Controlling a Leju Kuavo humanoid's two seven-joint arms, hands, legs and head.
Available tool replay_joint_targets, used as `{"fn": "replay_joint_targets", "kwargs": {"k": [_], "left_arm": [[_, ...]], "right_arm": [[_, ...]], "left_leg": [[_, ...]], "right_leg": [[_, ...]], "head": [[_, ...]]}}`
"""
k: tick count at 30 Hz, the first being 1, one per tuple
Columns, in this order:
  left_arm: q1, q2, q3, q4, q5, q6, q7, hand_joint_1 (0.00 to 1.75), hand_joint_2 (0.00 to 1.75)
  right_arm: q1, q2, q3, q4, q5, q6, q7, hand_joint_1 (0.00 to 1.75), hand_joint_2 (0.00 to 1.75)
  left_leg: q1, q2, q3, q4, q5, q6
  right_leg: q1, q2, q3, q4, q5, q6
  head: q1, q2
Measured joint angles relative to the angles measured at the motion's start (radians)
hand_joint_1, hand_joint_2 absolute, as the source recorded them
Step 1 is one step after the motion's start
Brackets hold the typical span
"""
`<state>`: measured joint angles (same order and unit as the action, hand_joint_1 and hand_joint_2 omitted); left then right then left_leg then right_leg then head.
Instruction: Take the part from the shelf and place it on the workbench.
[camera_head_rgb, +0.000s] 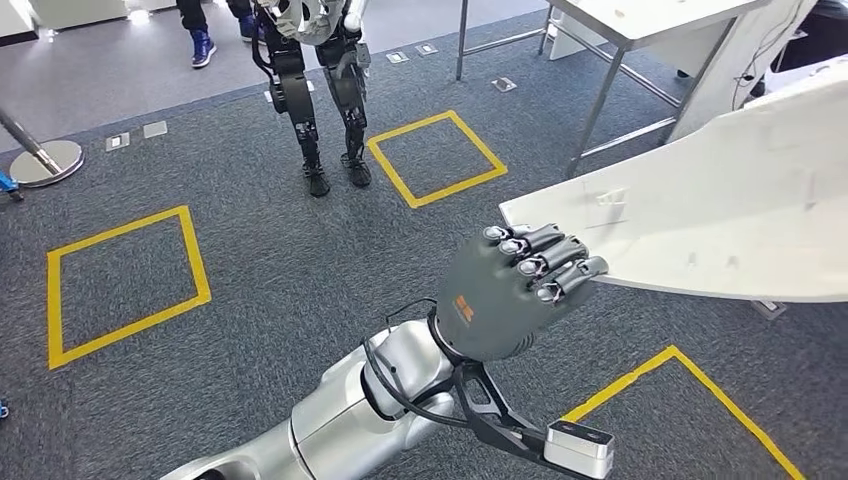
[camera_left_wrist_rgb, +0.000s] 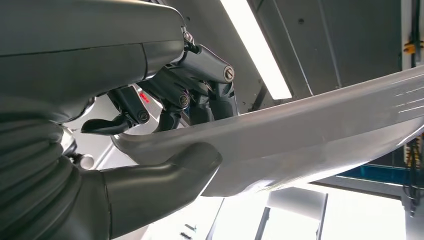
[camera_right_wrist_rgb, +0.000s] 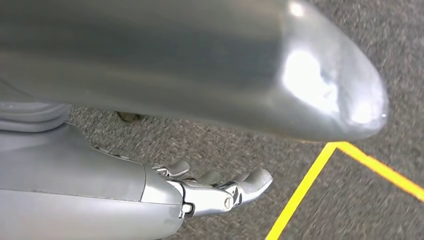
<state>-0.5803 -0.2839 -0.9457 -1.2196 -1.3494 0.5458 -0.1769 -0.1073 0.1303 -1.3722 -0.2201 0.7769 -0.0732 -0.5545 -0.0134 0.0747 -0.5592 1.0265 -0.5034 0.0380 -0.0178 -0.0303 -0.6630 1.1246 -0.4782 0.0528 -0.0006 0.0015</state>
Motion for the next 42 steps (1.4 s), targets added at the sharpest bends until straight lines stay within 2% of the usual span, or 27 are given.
{"fn": "replay_joint_targets", "kwargs": {"k": [2, 3, 5, 7, 9, 11, 12, 13, 14, 16, 18, 20, 22, 24, 26, 27, 28, 29, 31, 33, 35, 36, 37, 38, 40, 41, 42], "left_arm": [[0.000, -0.001, 0.000, 0.002, 0.000, 0.001, 0.000, 1.75, 1.75], [0.000, -0.001, -0.001, 0.003, 0.000, 0.001, 0.000, 1.75, 1.75], [-0.001, -0.003, -0.001, 0.006, 0.000, 0.001, 0.002, 1.75, 1.75], [-0.002, -0.005, -0.001, 0.007, 0.000, 0.001, 0.002, 1.75, 1.75], [-0.001, -0.001, -0.001, 0.008, 0.004, -0.002, 0.002, 1.75, 1.75], [0.001, 0.006, -0.002, 0.012, 0.009, -0.010, 0.002, 1.75, 1.75], [0.002, 0.008, -0.002, 0.014, 0.011, -0.014, 0.002, 1.75, 1.75], [0.002, 0.009, -0.002, 0.017, 0.012, -0.017, 0.002, 1.75, 1.75], [0.002, 0.010, -0.002, 0.018, 0.014, -0.020, 0.002, 1.75, 1.75], [0.000, 0.010, -0.002, 0.021, 0.023, -0.029, 0.001, 1.75, 1.75], [-0.002, 0.009, -0.002, 0.026, 0.038, -0.040, -0.001, 1.75, 1.75], [-0.003, 0.006, -0.002, 0.030, 0.052, -0.050, -0.005, 1.75, 1.75], [-0.007, -0.001, -0.002, 0.031, 0.070, -0.064, -0.011, 1.75, 1.75], [-0.010, -0.004, -0.002, 0.033, 0.082, -0.086, -0.014, 1.75, 1.75], [-0.012, -0.004, -0.002, 0.039, 0.084, -0.103, -0.013, 1.75, 1.75], [-0.012, -0.004, -0.002, 0.041, 0.084, -0.107, -0.011, 1.75, 1.75], [-0.013, -0.004, -0.002, 0.043, 0.083, -0.108, -0.009, 1.75, 1.75], [-0.015, -0.005, -0.002, 0.044, 0.082, -0.108, -0.007, 1.75, 1.75], [-0.019, -0.006, -0.002, 0.042, 0.080, -0.108, -0.005, 1.75, 1.75], [-0.023, -0.008, -0.003, 0.038, 0.086, -0.108, -0.010, 1.75, 1.75], [-0.025, -0.010, -0.007, 0.032, 0.104, -0.110, -0.024, 1.75, 1.75], [-0.026, -0.011, -0.010, 0.028, 0.114, -0.112, -0.032, 1.75, 1.75], [-0.028, -0.012, -0.013, 0.023, 0.121, -0.114, -0.038, 1.75, 1.75], [-0.030, -0.012, -0.017, 0.020, 0.126, -0.117, -0.043, 1.75, 1.75], [-0.031, -0.008, -0.025, 0.016, 0.136, -0.124, -0.050, 1.75, 1.75], [-0.031, -0.005, -0.028, 0.016, 0.140, -0.127, -0.052, 1.75, 1.75], [-0.030, -0.003, -0.030, 0.016, 0.143, -0.129, -0.053, 1.75, 1.75]], "right_arm": [[-0.002, -0.001, 0.000, 0.000, 0.011, 0.000, 0.000, 0.00, 0.00], [-0.002, -0.002, 0.001, 0.000, 0.019, 0.000, 0.001, 0.00, 0.00], [0.001, -0.005, 0.002, 0.000, 0.026, 0.000, 0.001, 0.00, 0.00], [0.003, -0.010, 0.002, 0.000, 0.022, 0.000, 0.001, 0.00, 0.00], [0.001, -0.014, 0.002, 0.000, 0.013, -0.001, 0.003, 0.00, 0.00], [0.002, -0.019, 0.002, 0.000, 0.006, -0.002, 0.010, 0.00, 0.00], [0.003, -0.020, 0.002, 0.000, 0.003, -0.002, 0.014, 0.00, 0.00], [0.005, -0.021, 0.002, 0.000, 0.000, -0.002, 0.018, 0.00, 0.00], [0.006, -0.022, 0.002, 0.000, -0.001, -0.002, 0.023, 0.00, 0.00], [0.005, -0.022, 0.001, 0.000, -0.002, -0.002, 0.033, 0.00, 0.00], [0.005, -0.021, 0.001, 0.000, -0.001, -0.002, 0.041, 0.00, 0.00], [0.011, -0.020, 0.001, 0.000, 0.000, -0.001, 0.046, 0.00, 0.00], [0.015, -0.018, 0.001, 0.000, -0.001, -0.001, 0.048, 0.00, 0.00], [0.012, -0.016, 0.001, 0.000, -0.004, -0.001, 0.049, 0.00, 0.00], [0.008, -0.015, 0.001, 0.000, -0.003, -0.001, 0.049, 0.00, 0.00], [0.008, -0.014, 0.001, 0.000, -0.002, -0.001, 0.049, 0.00, 0.00], [0.008, -0.014, 0.001, 0.000, 0.000, -0.001, 0.048, 0.00, 0.00], [0.008, -0.015, 0.001, 0.000, 0.002, -0.001, 0.047, 0.00, 0.00], [0.006, -0.015, 0.002, 0.000, 0.005, -0.001, 0.042, 0.00, 0.00], [0.002, -0.015, 0.002, 0.000, 0.007, -0.001, 0.036, 0.00, 0.00], [0.002, -0.015, 0.003, 0.000, 0.005, 0.000, 0.034, 0.00, 0.00], [0.003, -0.015, 0.003, 0.000, 0.003, 0.000, 0.034, 0.00, 0.00], [0.004, -0.015, 0.002, 0.000, 0.001, 0.000, 0.034, 0.00, 0.00], [0.003, -0.015, 0.002, 0.000, -0.001, -0.001, 0.034, 0.00, 0.00], [0.000, -0.015, 0.002, 0.000, -0.003, -0.002, 0.034, 0.00, 0.00], [-0.001, -0.015, 0.002, 0.000, -0.004, -0.002, 0.034, 0.00, 0.00], [-0.001, -0.015, 0.002, 0.000, -0.006, -0.002, 0.034, 0.00, 0.00]], "left_leg": [[-0.004, 0.018, 0.002, 0.005, -0.007, -0.009], [-0.006, 0.026, 0.004, 0.005, -0.010, -0.014], [-0.005, 0.037, 0.008, 0.003, -0.014, -0.024], [-0.001, 0.003, -0.004, 0.037, -0.039, -0.036], [0.006, -0.050, -0.051, 0.147, -0.100, -0.046], [0.010, -0.068, -0.105, 0.259, -0.142, -0.050], [0.012, -0.070, -0.114, 0.274, -0.136, -0.051], [0.014, -0.072, -0.105, 0.250, -0.112, -0.051], [0.017, -0.081, -0.080, 0.194, -0.075, -0.050], [0.022, -0.125, -0.026, 0.068, -0.020, -0.047], [0.020, -0.151, -0.005, 0.016, -0.007, -0.040], [0.016, -0.132, -0.004, 0.010, -0.001, -0.026], [0.017, -0.108, -0.002, 0.001, 0.007, -0.011], [0.014, -0.081, -0.003, -0.004, 0.011, -0.001], [0.009, -0.050, -0.005, -0.002, 0.010, 0.004], [0.007, -0.036, -0.006, -0.001, 0.009, 0.005], [0.006, -0.022, -0.007, 0.000, 0.007, 0.005], [0.006, -0.010, -0.007, 0.002, 0.006, 0.004], [0.002, 0.012, -0.007, 0.008, 0.000, -0.003], [-0.003, 0.028, -0.005, 0.010, -0.005, -0.013], [-0.004, 0.044, 0.000, 0.007, -0.008, -0.023], [-0.003, 0.038, 0.000, 0.011, -0.012, -0.029], [0.000, 0.019, -0.006, 0.027, -0.024, -0.035], [0.003, -0.008, -0.020, 0.061, -0.046, -0.041], [0.008, -0.057, -0.074, 0.181, -0.108, -0.048], [0.010, -0.065, -0.103, 0.240, -0.130, -0.050], [0.011, -0.069, -0.121, 0.276, -0.136, -0.052]], "right_leg": [[0.006, -0.027, 0.047, -0.083, 0.021, -0.012], [0.009, -0.029, 0.049, -0.092, 0.020, -0.019], [0.007, -0.009, 0.047, -0.097, 0.024, -0.030], [0.001, 0.010, 0.048, -0.103, 0.030, -0.040], [-0.003, 0.031, 0.048, -0.105, 0.034, -0.047], [-0.003, 0.056, 0.046, -0.104, 0.034, -0.049], [-0.003, 0.070, 0.046, -0.104, 0.035, -0.048], [-0.003, 0.083, 0.046, -0.103, 0.035, -0.047], [-0.004, 0.097, 0.046, -0.101, 0.035, -0.045], [-0.005, 0.124, 0.042, -0.098, 0.037, -0.036], [-0.009, 0.146, 0.035, -0.098, 0.041, -0.020], [-0.015, 0.162, 0.028, -0.102, 0.048, -0.004], [-0.013, 0.127, 0.014, -0.078, 0.033, 0.003], [-0.007, 0.069, -0.032, 0.022, -0.023, 0.005], [-0.006, 0.045, -0.088, 0.144, -0.075, 0.007], [-0.007, 0.041, -0.097, 0.169, -0.079, 0.007], [-0.007, 0.037, -0.086, 0.155, -0.066, 0.007], [-0.006, 0.029, -0.054, 0.104, -0.039, 0.007], [-0.003, -0.012, 0.021, -0.029, 0.005, 0.000], [0.004, -0.036, 0.053, -0.092, 0.016, -0.014], [0.005, -0.018, 0.050, -0.094, 0.018, -0.027], [0.003, -0.007, 0.049, -0.096, 0.021, -0.032], [0.000, 0.003, 0.050, -0.099, 0.024, -0.037], [-0.004, 0.013, 0.051, -0.102, 0.027, -0.042], [-0.006, 0.035, 0.050, -0.102, 0.029, -0.048], [-0.006, 0.049, 0.050, -0.102, 0.029, -0.048], [-0.006, 0.063, 0.049, -0.101, 0.029, -0.048]], "head": [[-0.001, 0.000], [-0.001, 0.000], [-0.002, 0.000], [-0.003, 0.000], [-0.006, 0.000], [-0.007, 0.000], [-0.007, 0.000], [-0.007, 0.000], [-0.007, 0.000], [-0.007, 0.000], [-0.007, 0.000], [-0.007, 0.000], [-0.004, 0.000], [0.000, 0.000], [0.002, 0.000], [0.002, 0.000], [0.002, 0.000], [0.002, 0.000], [0.002, 0.000], [0.000, 0.000], [-0.001, 0.000], [-0.001, 0.000], [-0.002, 0.000], [-0.003, 0.000], [-0.006, 0.000], [-0.006, 0.000], [-0.006, 0.000]]}}
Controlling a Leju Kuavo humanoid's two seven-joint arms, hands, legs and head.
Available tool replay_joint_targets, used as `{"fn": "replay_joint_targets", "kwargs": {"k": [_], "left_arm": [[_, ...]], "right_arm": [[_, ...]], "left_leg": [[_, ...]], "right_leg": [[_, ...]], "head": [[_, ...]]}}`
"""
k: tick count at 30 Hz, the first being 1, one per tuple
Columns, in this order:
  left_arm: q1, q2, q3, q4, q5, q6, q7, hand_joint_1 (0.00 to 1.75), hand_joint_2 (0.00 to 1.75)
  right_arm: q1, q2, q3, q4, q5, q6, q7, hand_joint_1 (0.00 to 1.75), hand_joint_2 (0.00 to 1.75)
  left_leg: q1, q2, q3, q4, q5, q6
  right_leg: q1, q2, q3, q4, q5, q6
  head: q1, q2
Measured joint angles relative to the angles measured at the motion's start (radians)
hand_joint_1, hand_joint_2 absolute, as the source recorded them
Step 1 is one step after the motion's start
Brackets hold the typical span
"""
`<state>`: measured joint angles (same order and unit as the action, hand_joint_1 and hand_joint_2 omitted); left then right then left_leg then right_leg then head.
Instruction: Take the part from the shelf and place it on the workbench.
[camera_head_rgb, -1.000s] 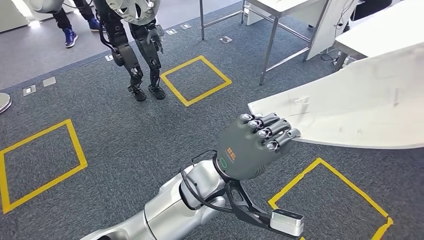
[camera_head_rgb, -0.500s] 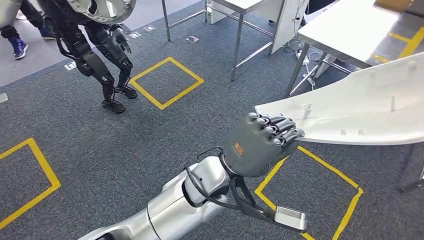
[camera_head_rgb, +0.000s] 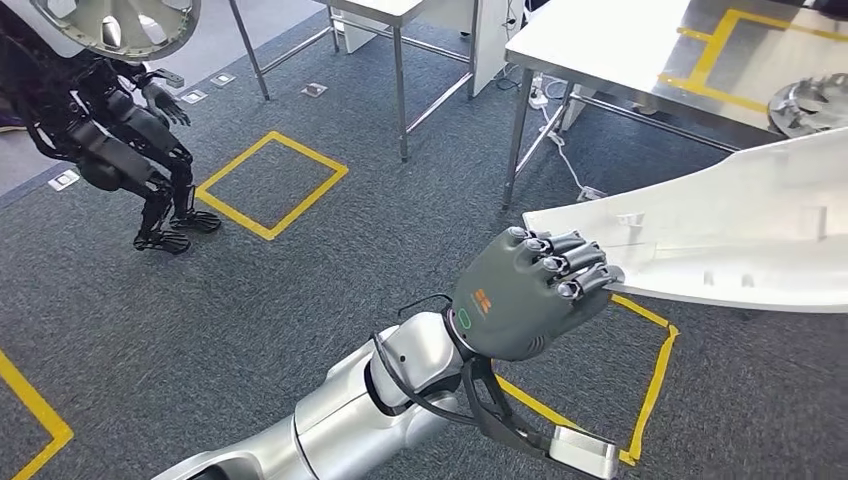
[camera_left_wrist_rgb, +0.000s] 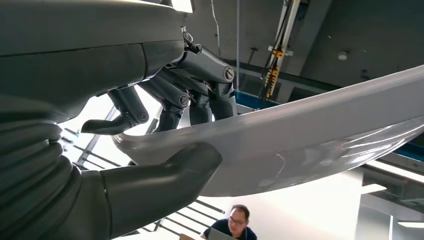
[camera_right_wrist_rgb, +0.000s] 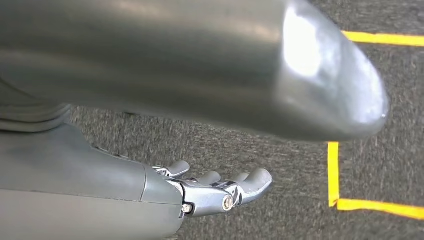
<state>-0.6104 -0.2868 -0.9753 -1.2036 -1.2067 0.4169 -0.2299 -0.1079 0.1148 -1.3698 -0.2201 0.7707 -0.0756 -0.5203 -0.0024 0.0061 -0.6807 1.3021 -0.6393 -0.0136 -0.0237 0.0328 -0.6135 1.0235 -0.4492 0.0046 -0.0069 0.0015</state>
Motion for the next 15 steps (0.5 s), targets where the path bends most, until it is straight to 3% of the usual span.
{"fn": "replay_joint_targets", "kwargs": {"k": [1, 2, 3, 5, 7, 8, 9, 11, 13, 15], "left_arm": [[0.000, 0.002, -0.001, 0.000, 0.001, 0.000, 0.000, 1.75, 1.75], [0.000, 0.002, -0.002, -0.001, 0.002, 0.000, -0.001, 1.75, 1.75], [-0.001, 0.002, -0.003, -0.002, 0.002, 0.001, -0.001, 1.75, 1.75], [-0.002, 0.002, -0.003, -0.004, 0.002, 0.002, -0.002, 1.75, 1.75], [-0.002, 0.001, -0.006, -0.005, 0.002, 0.003, -0.003, 1.75, 1.75], [-0.003, -0.001, -0.008, -0.005, 0.002, 0.003, -0.004, 1.75, 1.75], [-0.003, -0.004, -0.011, -0.005, 0.002, 0.003, -0.004, 1.75, 1.75], [-0.003, -0.010, -0.020, -0.004, 0.000, 0.004, -0.001, 1.75, 1.75], [-0.002, -0.011, -0.026, 0.000, -0.002, 0.005, 0.004, 1.75, 1.75], [0.000, -0.009, -0.028, 0.005, -0.004, 0.007, 0.010, 1.75, 1.75]], "right_arm": [[0.001, 0.000, 0.000, 0.000, -0.002, 0.000, 0.001, 0.00, 0.00], [0.002, 0.000, 0.000, 0.000, -0.003, 0.000, 0.002, 0.00, 0.00], [0.003, 0.000, 0.000, 0.000, -0.005, 0.000, 0.004, 0.00, 0.00], [0.002, 0.001, 0.000, 0.000, -0.010, 0.000, 0.009, 0.00, 0.00], [0.003, 0.001, 0.000, 0.000, -0.017, 0.000, 0.014, 0.00, 0.00], [0.006, 0.001, 0.000, 0.000, -0.022, 0.000, 0.015, 0.00, 0.00], [0.009, 0.001, -0.001, 0.000, -0.025, 0.000, 0.015, 0.00, 0.00], [0.010, 0.001, -0.001, 0.000, -0.028, 0.000, 0.018, 0.00, 0.00], [0.007, 0.001, -0.001, 0.000, -0.027, 0.001, 0.022, 0.00, 0.00], [0.005, 0.001, -0.001, 0.000, -0.024, 0.001, 0.030, 0.00, 0.00]], "left_leg": [[0.001, -0.002, -0.002, 0.000, 0.014, 0.000], [0.003, -0.006, 0.014, -0.038, 0.044, 0.000], [0.006, -0.018, 0.043, -0.103, 0.082, 0.002], [0.010, -0.059, 0.095, -0.220, 0.127, 0.004], [0.008, -0.076, 0.110, -0.257, 0.131, 0.012], [0.006, -0.067, 0.111, -0.258, 0.134, 0.019], [0.006, -0.059, 0.112, -0.262, 0.138, 0.027], [0.008, -0.042, 0.113, -0.269, 0.146, 0.041], [0.005, -0.023, 0.112, -0.272, 0.148, 0.048], [0.000, -0.005, 0.110, -0.270, 0.147, 0.051]], "right_leg": [[-0.001, 0.015, 0.000, 0.001, 0.000, 0.001], [-0.002, 0.029, 0.000, 0.002, 0.001, 0.002], [-0.003, 0.044, -0.001, 0.004, 0.001, 0.005], [-0.004, 0.070, -0.006, 0.008, 0.002, 0.017], [-0.007, 0.090, -0.012, 0.006, 0.005, 0.033], [-0.010, 0.098, -0.014, 0.002, 0.008, 0.041], [-0.012, 0.094, -0.015, 0.001, 0.010, 0.047], [-0.008, 0.050, -0.033, 0.036, -0.013, 0.054], [-0.003, -0.005, -0.084, 0.148, -0.074, 0.056], [-0.003, -0.021, -0.132, 0.257, -0.116, 0.057]], "head": [[0.000, 0.000], [0.000, 0.000], [0.000, 0.000], [0.000, 0.000], [0.000, 0.000], [0.000, 0.000], [0.000, 0.000], [0.003, 0.000], [0.007, 0.000], [0.007, 0.000]]}}
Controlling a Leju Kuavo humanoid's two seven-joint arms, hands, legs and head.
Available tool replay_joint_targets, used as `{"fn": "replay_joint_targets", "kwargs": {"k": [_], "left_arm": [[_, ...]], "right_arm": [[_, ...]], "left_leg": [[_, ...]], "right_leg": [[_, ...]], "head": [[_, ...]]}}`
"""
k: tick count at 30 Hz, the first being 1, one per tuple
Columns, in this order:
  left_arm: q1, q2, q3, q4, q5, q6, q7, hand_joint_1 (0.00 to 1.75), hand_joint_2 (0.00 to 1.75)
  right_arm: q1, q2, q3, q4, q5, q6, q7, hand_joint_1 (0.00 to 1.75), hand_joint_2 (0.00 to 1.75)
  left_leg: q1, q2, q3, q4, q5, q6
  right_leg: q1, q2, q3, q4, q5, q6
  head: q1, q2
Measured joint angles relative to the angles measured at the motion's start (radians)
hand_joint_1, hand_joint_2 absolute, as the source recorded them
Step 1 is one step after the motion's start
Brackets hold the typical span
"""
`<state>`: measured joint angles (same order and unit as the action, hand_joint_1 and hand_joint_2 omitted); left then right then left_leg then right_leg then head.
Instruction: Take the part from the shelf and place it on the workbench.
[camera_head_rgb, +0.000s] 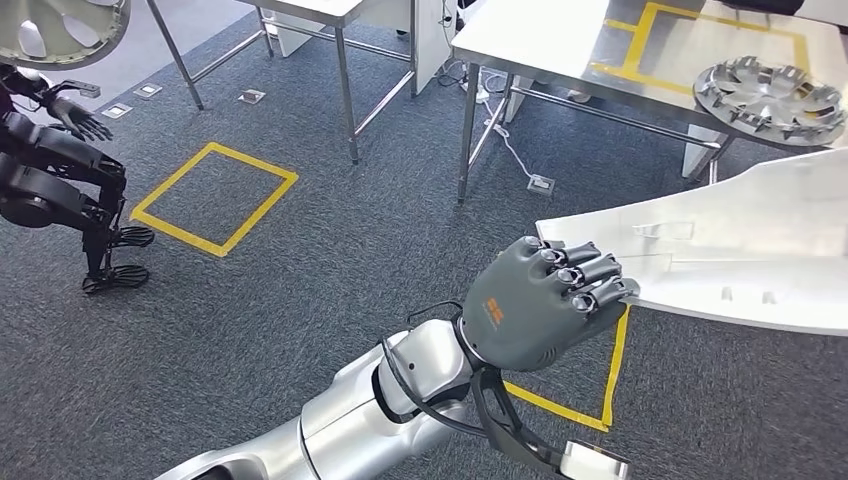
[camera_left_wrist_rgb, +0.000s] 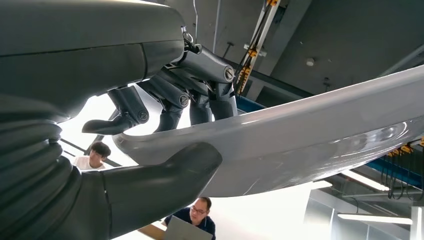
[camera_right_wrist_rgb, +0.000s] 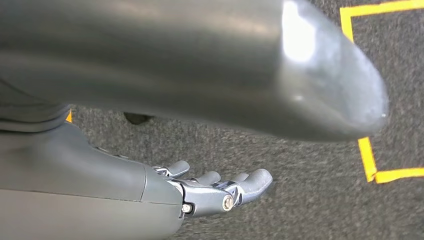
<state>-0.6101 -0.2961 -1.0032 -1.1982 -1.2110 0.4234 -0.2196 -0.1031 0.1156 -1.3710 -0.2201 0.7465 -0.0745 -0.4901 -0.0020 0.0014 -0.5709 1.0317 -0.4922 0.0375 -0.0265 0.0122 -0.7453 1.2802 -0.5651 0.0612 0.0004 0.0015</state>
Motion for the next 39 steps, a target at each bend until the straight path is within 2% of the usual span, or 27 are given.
{"fn": "replay_joint_targets", "kwargs": {"k": [1, 2, 4, 5, 6, 8, 10, 13, 15, 16, 18, 19, 20, 21, 23, 24, 25, 27, 28, 29, 30, 32, 33, 34, 35, 36, 39], "left_arm": [[0.001, 0.001, 0.000, 0.002, -0.001, 0.001, 0.003, 1.75, 1.75], [0.001, 0.001, 0.000, 0.003, -0.002, 0.002, 0.005, 1.75, 1.75], [0.001, 0.000, 0.000, 0.003, -0.004, 0.003, 0.008, 1.75, 1.75], [0.001, 0.000, 0.000, 0.002, -0.005, 0.003, 0.009, 1.75, 1.75], [0.001, 0.000, 0.000, 0.002, -0.005, 0.004, 0.009, 1.75, 1.75], [0.001, 0.000, 0.000, 0.002, -0.009, 0.005, 0.010, 1.75, 1.75], [0.002, 0.001, 0.000, 0.002, -0.013, 0.007, 0.011, 1.75, 1.75], [0.002, 0.001, 0.000, -0.003, -0.019, 0.010, 0.012, 1.75, 1.75], [0.002, 0.000, 0.000, -0.008, -0.022, 0.010, 0.013, 1.75, 1.75], [0.002, 0.000, 0.000, -0.009, -0.023, 0.011, 0.013, 1.75, 1.75], [0.005, 0.000, 0.000, -0.010, -0.024, 0.011, 0.013, 1.75, 1.75], [0.008, 0.000, 0.000, -0.010, -0.025, 0.011, 0.013, 1.75, 1.75], [0.010, 0.000, 0.000, -0.009, -0.027, 0.011, 0.013, 1.75, 1.75], [0.012, 0.000, 0.000, -0.010, -0.027, 0.011, 0.013, 1.75, 1.75], [0.012, 0.001, 0.000, -0.010, -0.030, 0.010, 0.013, 1.75, 1.75], [0.013, 0.001, 0.000, -0.012, -0.030, 0.010, 0.013, 1.75, 1.75], [0.013, 0.001, 0.000, -0.014, -0.031, 0.009, 0.012, 1.75, 1.75], [0.013, 0.001, 0.000, -0.019, -0.032, 0.006, 0.012, 1.75, 1.75], [0.013, 0.001, -0.001, -0.021, -0.033, 0.004, 0.012, 1.75, 1.75], [0.012, 0.001, -0.001, -0.024, -0.033, 0.002, 0.013, 1.75, 1.75], [0.012, 0.001, -0.001, -0.025, -0.033, 0.000, 0.013, 1.75, 1.75], [0.012, 0.003, -0.001, -0.026, -0.033, -0.003, 0.013, 1.75, 1.75], [0.013, 0.005, -0.001, -0.026, -0.035, -0.004, 0.013, 1.75, 1.75], [0.014, 0.007, -0.001, -0.026, -0.036, -0.005, 0.013, 1.75, 1.75], [0.015, 0.008, -0.001, -0.026, -0.038, -0.006, 0.014, 1.75, 1.75], [0.015, 0.009, -0.001, -0.027, -0.040, -0.007, 0.015, 1.75, 1.75], [0.015, 0.010, -0.001, -0.029, -0.044, -0.007, 0.018, 1.75, 1.75]], "right_arm": [[0.001, 0.000, 0.000, 0.000, 0.002, 0.000, 0.005, 0.00, 0.00], [0.002, 0.000, 0.000, 0.000, 0.004, 0.000, 0.009, 0.00, 0.00], [0.002, -0.001, 0.000, 0.000, 0.010, 0.000, 0.012, 0.00, 0.00], [0.001, -0.001, 0.001, 0.000, 0.013, 0.000, 0.012, 0.00, 0.00], [-0.001, -0.001, 0.002, 0.000, 0.017, 0.000, 0.012, 0.00, 0.00], [-0.001, -0.002, 0.003, 0.000, 0.020, 0.000, 0.015, 0.00, 0.00], [0.000, -0.002, 0.003, 0.000, 0.022, 0.000, 0.017, 0.00, 0.00], [-0.002, -0.002, 0.006, 0.000, 0.029, 0.000, 0.015, 0.00, 0.00], [-0.002, -0.004, 0.010, 0.000, 0.031, 0.000, 0.010, 0.00, 0.00], [-0.002, -0.005, 0.012, 0.000, 0.032, 0.000, 0.008, 0.00, 0.00], [-0.001, -0.005, 0.016, 0.000, 0.031, 0.001, 0.007, 0.00, 0.00], [0.001, -0.005, 0.018, 0.000, 0.030, 0.002, 0.008, 0.00, 0.00], [0.002, -0.006, 0.019, 0.000, 0.029, 0.002, 0.008, 0.00, 0.00], [0.002, -0.006, 0.019, 0.000, 0.027, 0.002, 0.008, 0.00, 0.00], [0.000, -0.002, 0.020, 0.002, 0.026, 0.002, 0.009, 0.00, 0.00], [-0.004, 0.000, 0.020, 0.003, 0.025, -0.001, 0.009, 0.00, 0.00], [-0.006, 0.003, 0.021, 0.004, 0.024, -0.003, 0.009, 0.00, 0.00], [-0.008, 0.003, 0.021, 0.003, 0.022, -0.006, 0.011, 0.00, 0.00], [-0.007, 0.004, 0.021, 0.004, 0.020, -0.004, 0.013, 0.00, 0.00], [-0.007, 0.004, 0.021, 0.003, 0.019, -0.002, 0.014, 0.00, 0.00], [-0.007, 0.004, 0.021, 0.003, 0.018, 0.000, 0.016, 0.00, 0.00], [-0.007, 0.004, 0.021, 0.003, 0.017, 0.000, 0.020, 0.00, 0.00], [-0.007, 0.004, 0.021, 0.003, 0.017, 0.000, 0.021, 0.00, 0.00], [-0.007, 0.004, 0.021, 0.003, 0.017, 0.000, 0.022, 0.00, 0.00], [-0.006, 0.004, 0.021, 0.003, 0.017, 0.000, 0.022, 0.00, 0.00], [-0.005, 0.004, 0.021, 0.003, 0.017, 0.000, 0.022, 0.00, 0.00], [-0.004, 0.009, 0.021, 0.004, 0.014, -0.006, 0.021, 0.00, 0.00]], "left_leg": [[-0.001, 0.006, -0.001, 0.001, -0.001, 0.001], [-0.002, 0.011, -0.001, 0.002, -0.001, 0.001], [-0.004, 0.016, -0.001, 0.004, -0.003, -0.002], [-0.006, 0.018, -0.002, 0.005, -0.004, -0.005], [-0.007, 0.019, -0.002, 0.006, -0.004, -0.010], [-0.011, 0.019, -0.003, 0.006, -0.006, -0.008], [-0.013, 0.019, -0.003, 0.004, -0.006, -0.002], [-0.012, 0.022, 0.016, -0.033, 0.015, 0.005], [-0.003, 0.031, 0.043, -0.083, 0.040, 0.007], [0.002, 0.038, 0.053, -0.099, 0.048, 0.005], [0.007, 0.050, 0.055, -0.106, 0.051, 0.000], [0.010, 0.057, 0.053, -0.102, 0.048, -0.005], [0.015, 0.064, 0.051, -0.095, 0.043, -0.014], [0.023, 0.071, 0.047, -0.083, 0.036, -0.025], [0.038, 0.086, 0.032, -0.042, 0.011, -0.055], [0.040, 0.093, 0.024, -0.020, -0.005, -0.070], [0.039, 0.099, 0.019, -0.004, -0.019, -0.081], [0.037, 0.108, 0.026, 0.005, -0.037, -0.093], [0.039, 0.104, 0.033, 0.005, -0.043, -0.096], [0.041, 0.088, 0.034, 0.016, -0.057, -0.097], [0.042, 0.065, 0.025, 0.043, -0.080, -0.096], [0.037, 0.021, -0.025, 0.159, -0.149, -0.087], [0.031, 0.013, -0.058, 0.225, -0.177, -0.080], [0.024, 0.010, -0.085, 0.274, -0.190, -0.071], [0.016, 0.007, -0.098, 0.290, -0.183, -0.058], [0.007, 0.002, -0.094, 0.270, -0.159, -0.043], [-0.024, -0.038, -0.025, 0.092, -0.059, 0.015]], "right_leg": [[0.000, -0.002, -0.001, 0.009, 0.005, -0.001], [0.000, -0.004, 0.019, -0.022, 0.026, -0.002], [0.003, -0.012, 0.095, -0.154, 0.079, -0.009], [0.006, -0.015, 0.124, -0.210, 0.095, -0.015], [0.009, -0.018, 0.141, -0.243, 0.101, -0.020], [0.011, -0.017, 0.145, -0.256, 0.102, -0.024], [0.010, -0.016, 0.145, -0.259, 0.105, -0.023], [0.008, -0.014, 0.155, -0.279, 0.116, -0.021], [0.009, -0.011, 0.148, -0.260, 0.102, -0.019], [0.007, -0.011, 0.127, -0.219, 0.080, -0.017], [-0.001, -0.010, 0.062, -0.104, 0.033, -0.006], [-0.008, -0.011, 0.038, -0.065, 0.026, 0.001], [-0.015, -0.012, 0.031, -0.060, 0.037, 0.010], [-0.023, -0.018, 0.044, -0.093, 0.064, 0.021], [-0.036, -0.051, 0.087, -0.193, 0.114, 0.047], [-0.039, -0.065, 0.099, -0.219, 0.122, 0.044], [-0.039, -0.073, 0.099, -0.223, 0.117, 0.033], [-0.037, -0.057, 0.091, -0.204, 0.103, -0.003], [-0.036, -0.046, 0.090, -0.202, 0.101, -0.012], [-0.034, -0.036, 0.090, -0.201, 0.100, -0.019], [-0.032, -0.025, 0.089, -0.200, 0.102, -0.025], [-0.025, -0.005, 0.089, -0.203, 0.105, -0.034], [-0.020, 0.008, 0.088, -0.204, 0.107, -0.038], [-0.014, 0.022, 0.087, -0.204, 0.108, -0.041], [-0.007, 0.036, 0.087, -0.204, 0.108, -0.044], [0.000, 0.051, 0.086, -0.204, 0.110, -0.046], [0.011, 0.085, 0.086, -0.207, 0.116, -0.052]], "head": [[0.000, 0.000], [0.000, 0.000], [0.000, 0.000], [0.000, 0.000], [0.000, 0.000], [-0.002, 0.000], [-0.003, 0.000], [-0.005, 0.000], [-0.004, 0.000], [-0.003, 0.000], [-0.001, 0.000], [0.000, 0.000], [0.000, 0.000], [0.000, 0.000], [0.004, 0.000], [0.008, 0.000], [0.009, 0.000], [0.004, 0.000], [-0.002, 0.000], [-0.006, 0.000], [-0.009, 0.000], [-0.015, 0.000], [-0.018, 0.000], [-0.019, 0.000], [-0.019, 0.000], [-0.020, 0.000], [-0.019, 0.000]]}}
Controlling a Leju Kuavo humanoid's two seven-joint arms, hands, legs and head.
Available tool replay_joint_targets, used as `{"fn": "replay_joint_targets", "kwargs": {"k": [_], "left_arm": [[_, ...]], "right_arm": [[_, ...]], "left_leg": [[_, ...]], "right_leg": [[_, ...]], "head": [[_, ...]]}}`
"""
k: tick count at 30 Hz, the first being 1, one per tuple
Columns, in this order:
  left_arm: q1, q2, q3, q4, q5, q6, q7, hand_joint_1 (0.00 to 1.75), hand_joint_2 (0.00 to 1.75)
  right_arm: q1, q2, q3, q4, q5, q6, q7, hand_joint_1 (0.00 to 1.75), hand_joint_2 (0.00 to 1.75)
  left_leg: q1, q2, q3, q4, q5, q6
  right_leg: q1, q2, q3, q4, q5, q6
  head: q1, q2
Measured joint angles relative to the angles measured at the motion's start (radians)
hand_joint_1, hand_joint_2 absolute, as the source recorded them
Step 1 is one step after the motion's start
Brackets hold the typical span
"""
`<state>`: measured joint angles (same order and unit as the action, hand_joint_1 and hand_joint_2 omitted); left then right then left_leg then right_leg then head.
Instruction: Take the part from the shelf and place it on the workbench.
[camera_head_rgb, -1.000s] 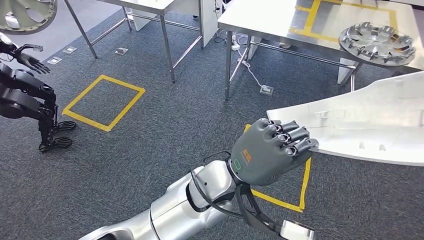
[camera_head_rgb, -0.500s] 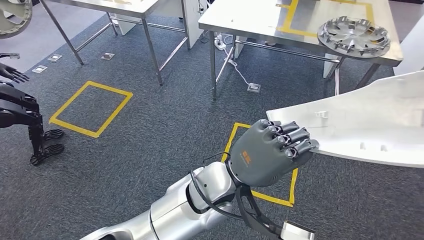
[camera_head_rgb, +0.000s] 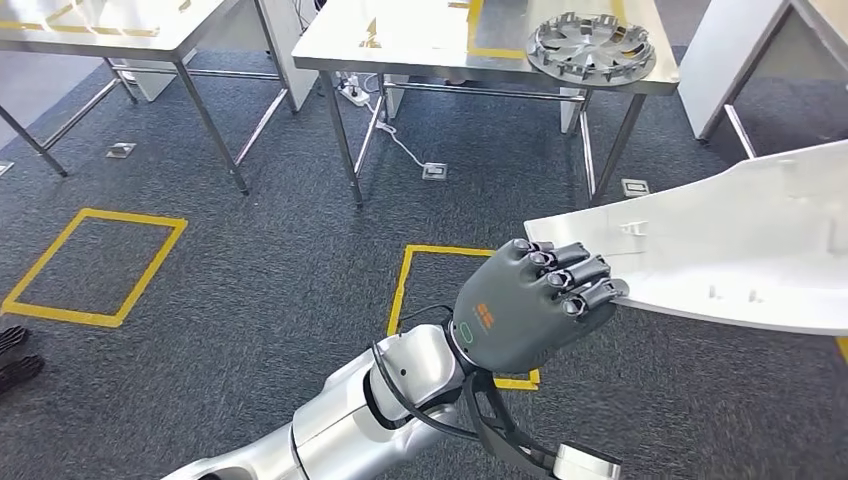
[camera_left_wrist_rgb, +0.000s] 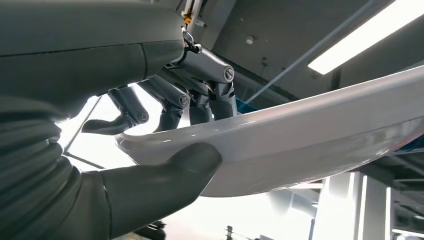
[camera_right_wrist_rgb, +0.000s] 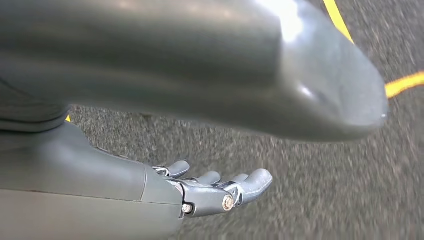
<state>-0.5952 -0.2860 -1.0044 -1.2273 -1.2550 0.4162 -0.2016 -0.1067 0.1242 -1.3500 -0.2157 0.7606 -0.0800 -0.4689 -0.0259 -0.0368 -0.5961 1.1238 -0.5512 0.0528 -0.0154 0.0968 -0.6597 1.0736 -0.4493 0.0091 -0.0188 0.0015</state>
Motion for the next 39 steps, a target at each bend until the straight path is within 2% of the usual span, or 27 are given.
{"fn": "replay_joint_targets", "kwargs": {"k": [1, 2, 4, 5, 6, 8, 10, 11, 12, 14, 16, 17, 19, 22, 24, 25, 27, 29, 30, 31, 33, 34, 35, 36, 37, 38, 39], "left_arm": [[0.000, 0.000, 0.000, -0.001, -0.002, 0.000, 0.001, 1.75, 1.75], [0.000, 0.000, 0.000, -0.001, -0.004, 0.000, 0.002, 1.75, 1.75], [0.000, -0.001, 0.000, -0.001, -0.008, 0.000, 0.003, 1.75, 1.75], [0.000, -0.002, 0.000, -0.001, -0.010, 0.000, 0.004, 1.75, 1.75], [0.000, -0.004, 0.000, -0.001, -0.010, 0.001, 0.004, 1.75, 1.75], [0.001, -0.004, 0.000, 0.000, -0.011, 0.001, 0.004, 1.75, 1.75], [0.005, -0.002, 0.000, 0.003, -0.011, 0.001, 0.004, 1.75, 1.75], [0.007, -0.001, 0.000, 0.005, -0.011, 0.001, 0.004, 1.75, 1.75], [0.007, 0.000, 0.000, 0.007, -0.011, 0.001, 0.004, 1.75, 1.75], [0.007, 0.000, 0.000, 0.007, -0.011, 0.001, 0.004, 1.75, 1.75], [0.006, -0.002, 0.001, 0.007, -0.004, -0.004, 0.005, 1.75, 1.75], [0.005, -0.002, 0.001, 0.007, 0.002, -0.009, 0.005, 1.75, 1.75], [0.004, -0.003, 0.002, 0.007, 0.014, -0.026, 0.006, 1.75, 1.75], [0.001, -0.004, 0.003, 0.005, 0.005, -0.037, 0.013, 1.75, 1.75], [-0.001, -0.006, 0.003, 0.002, -0.006, -0.033, 0.020, 1.75, 1.75], [-0.002, -0.008, 0.003, 0.001, -0.008, -0.030, 0.021, 1.75, 1.75], [-0.004, -0.012, 0.003, -0.002, -0.011, -0.028, 0.023, 1.75, 1.75], [0.000, -0.014, 0.003, -0.003, -0.011, -0.027, 0.023, 1.75, 1.75], [0.002, -0.014, 0.003, -0.002, -0.011, -0.027, 0.023, 1.75, 1.75], [0.004, -0.014, 0.003, -0.002, -0.011, -0.027, 0.023, 1.75, 1.75], [0.005, -0.013, 0.003, -0.001, -0.012, -0.027, 0.024, 1.75, 1.75], [0.006, -0.012, 0.003, 0.000, -0.014, -0.027, 0.025, 1.75, 1.75], [0.006, -0.012, 0.003, 0.000, -0.018, -0.027, 0.027, 1.75, 1.75], [0.008, -0.011, 0.003, 0.001, -0.021, -0.027, 0.029, 1.75, 1.75], [0.009, -0.010, 0.003, 0.001, -0.024, -0.026, 0.031, 1.75, 1.75], [0.009, -0.011, 0.003, 0.000, -0.027, -0.025, 0.033, 1.75, 1.75], [0.008, -0.012, 0.003, -0.001, -0.029, -0.024, 0.035, 1.75, 1.75]], "right_arm": [[0.001, 0.002, 0.000, 0.000, -0.002, -0.006, 0.000, 0.00, 0.00], [0.003, 0.004, 0.000, 0.001, -0.004, -0.012, 0.000, 0.00, 0.00], [0.007, 0.002, 0.000, 0.001, -0.005, -0.018, 0.000, 0.00, 0.00], [0.009, 0.001, 0.000, 0.001, -0.004, -0.018, 0.000, 0.00, 0.00], [0.008, 0.001, 0.000, 0.001, -0.002, -0.017, 0.001, 0.00, 0.00], [0.003, 0.000, 0.001, 0.001, 0.000, -0.017, 0.001, 0.00, 0.00], [-0.001, 0.000, 0.001, 0.001, 0.000, -0.017, 0.002, 0.00, 0.00], [0.000, -0.001, 0.001, 0.001, 0.000, -0.017, 0.002, 0.00, 0.00], [0.000, -0.001, 0.001, 0.001, 0.000, -0.017, 0.002, 0.00, 0.00], [0.001, -0.003, 0.001, 0.001, 0.000, -0.017, 0.002, 0.00, 0.00], [-0.001, -0.004, 0.001, 0.001, -0.002, -0.017, 0.002, 0.00, 0.00], [-0.001, -0.004, 0.001, 0.001, -0.003, -0.017, 0.003, 0.00, 0.00], [-0.001, -0.004, 0.000, 0.001, -0.005, -0.017, 0.003, 0.00, 0.00], [0.000, -0.002, 0.001, 0.001, -0.007, -0.017, 0.003, 0.00, 0.00], [0.001, 0.000, 0.000, 0.001, -0.008, -0.017, 0.003, 0.00, 0.00], [0.001, 0.000, 0.000, 0.001, -0.008, -0.017, 0.003, 0.00, 0.00], [0.001, 0.000, 0.000, 0.002, -0.009, -0.007, 0.003, 0.00, 0.00], [0.002, 0.000, 0.000, 0.002, -0.009, 0.009, 0.003, 0.00, 0.00], [0.004, -0.001, 0.000, 0.002, -0.009, 0.015, 0.003, 0.00, 0.00], [0.005, -0.001, 0.000, 0.002, -0.009, 0.017, 0.003, 0.00, 0.00], [0.008, -0.001, 0.000, 0.002, -0.009, 0.016, 0.004, 0.00, 0.00], [0.008, 0.002, 0.000, 0.003, -0.010, 0.016, 0.004, 0.00, 0.00], [0.008, 0.004, 0.000, 0.004, -0.011, 0.015, 0.005, 0.00, 0.00], [0.010, 0.006, 0.000, 0.005, -0.012, 0.014, 0.005, 0.00, 0.00], [0.011, 0.008, 0.000, 0.006, -0.013, 0.014, 0.006, 0.00, 0.00], [0.013, 0.006, 0.000, 0.005, -0.014, 0.013, 0.006, 0.00, 0.00], [0.014, 0.006, 0.000, 0.005, -0.015, 0.013, 0.005, 0.00, 0.00]], "left_leg": [[-0.007, -0.010, 0.016, -0.041, 0.018, 0.009], [-0.012, -0.014, 0.022, -0.059, 0.026, 0.012], [-0.011, -0.007, 0.026, -0.071, 0.038, 0.004], [-0.009, -0.004, 0.029, -0.080, 0.046, 0.003], [-0.005, 0.001, 0.032, -0.090, 0.055, 0.004], [-0.002, 0.015, 0.032, -0.101, 0.065, 0.007], [-0.002, 0.030, 0.028, -0.098, 0.066, 0.009], [-0.002, 0.037, 0.025, -0.096, 0.066, 0.009], [-0.002, 0.042, 0.023, -0.093, 0.065, 0.008], [-0.002, 0.050, 0.019, -0.086, 0.063, 0.004], [-0.005, 0.053, 0.015, -0.078, 0.058, -0.004], [-0.007, 0.054, 0.014, -0.075, 0.055, -0.006], [-0.009, 0.054, 0.013, -0.075, 0.054, -0.002], [-0.013, 0.053, 0.022, -0.101, 0.059, 0.007], [-0.010, 0.052, 0.052, -0.148, 0.068, 0.020], [-0.006, 0.053, 0.068, -0.164, 0.072, 0.022], [0.002, 0.054, 0.083, -0.176, 0.075, 0.022], [0.011, 0.055, 0.085, -0.176, 0.072, 0.012], [0.018, 0.054, 0.087, -0.173, 0.067, 0.002], [0.027, 0.054, 0.089, -0.168, 0.061, -0.010], [0.048, 0.053, 0.091, -0.145, 0.039, -0.042], [0.055, 0.053, 0.089, -0.126, 0.024, -0.057], [0.057, 0.053, 0.085, -0.108, 0.008, -0.072], [0.057, 0.054, 0.084, -0.096, -0.006, -0.082], [0.058, 0.054, 0.087, -0.087, -0.016, -0.090], [0.059, 0.054, 0.088, -0.079, -0.018, -0.098], [0.061, 0.053, 0.079, -0.055, -0.007, -0.103]], "right_leg": [[0.000, 0.008, 0.000, -0.001, 0.002, 0.001], [-0.001, 0.013, 0.000, -0.003, 0.004, 0.005], [-0.002, 0.018, 0.000, -0.009, 0.008, 0.015], [0.000, 0.003, -0.001, -0.008, 0.005, 0.019], [0.002, -0.020, -0.008, 0.006, -0.008, 0.023], [0.003, -0.070, -0.044, 0.091, -0.066, 0.031], [0.000, -0.085, -0.088, 0.201, -0.121, 0.040], [-0.001, -0.087, -0.093, 0.224, -0.124, 0.043], [-0.002, -0.090, -0.081, 0.211, -0.112, 0.046], [-0.005, -0.097, -0.010, 0.095, -0.064, 0.048], [-0.002, -0.102, 0.046, -0.004, -0.037, 0.038], [0.000, -0.103, 0.056, -0.023, -0.036, 0.031], [0.001, -0.100, 0.056, -0.025, -0.032, 0.023], [-0.003, -0.101, 0.060, -0.026, -0.009, 0.030], [-0.006, -0.101, 0.058, -0.014, 0.009, 0.037], [-0.007, -0.099, 0.050, -0.002, 0.002, 0.040], [-0.010, -0.094, 0.009, 0.066, -0.045, 0.045], [-0.020, -0.093, -0.048, 0.156, -0.088, 0.059], [-0.028, -0.093, -0.062, 0.170, -0.087, 0.069], [-0.038, -0.094, -0.058, 0.150, -0.067, 0.081], [-0.057, -0.096, -0.013, 0.046, -0.006, 0.114], [-0.062, -0.096, 0.004, 0.005, -0.003, 0.118], [-0.064, -0.097, 0.013, -0.012, -0.007, 0.111], [-0.062, -0.096, 0.012, -0.006, -0.027, 0.095], [-0.060, -0.098, 0.012, 0.004, -0.042, 0.072], [-0.060, -0.095, 0.017, 0.014, -0.045, 0.056], [-0.059, -0.093, 0.024, 0.019, -0.053, 0.046]], "head": [[-0.001, 0.000], [-0.002, 0.000], [-0.005, 0.000], [-0.004, 0.000], [-0.002, 0.000], [0.003, 0.000], [0.004, 0.000], [0.004, 0.000], [0.005, 0.000], [0.005, 0.000], [0.004, 0.000], [0.004, 0.000], [0.003, 0.000], [0.002, 0.000], [0.000, 0.000], [-0.001, 0.000], [0.005, 0.000], [0.009, 0.000], [0.009, 0.000], [0.009, 0.000], [0.010, 0.000], [0.016, 0.000], [0.019, 0.000], [0.020, 0.000], [0.020, 0.000], [0.013, 0.000], [0.009, 0.000]]}}
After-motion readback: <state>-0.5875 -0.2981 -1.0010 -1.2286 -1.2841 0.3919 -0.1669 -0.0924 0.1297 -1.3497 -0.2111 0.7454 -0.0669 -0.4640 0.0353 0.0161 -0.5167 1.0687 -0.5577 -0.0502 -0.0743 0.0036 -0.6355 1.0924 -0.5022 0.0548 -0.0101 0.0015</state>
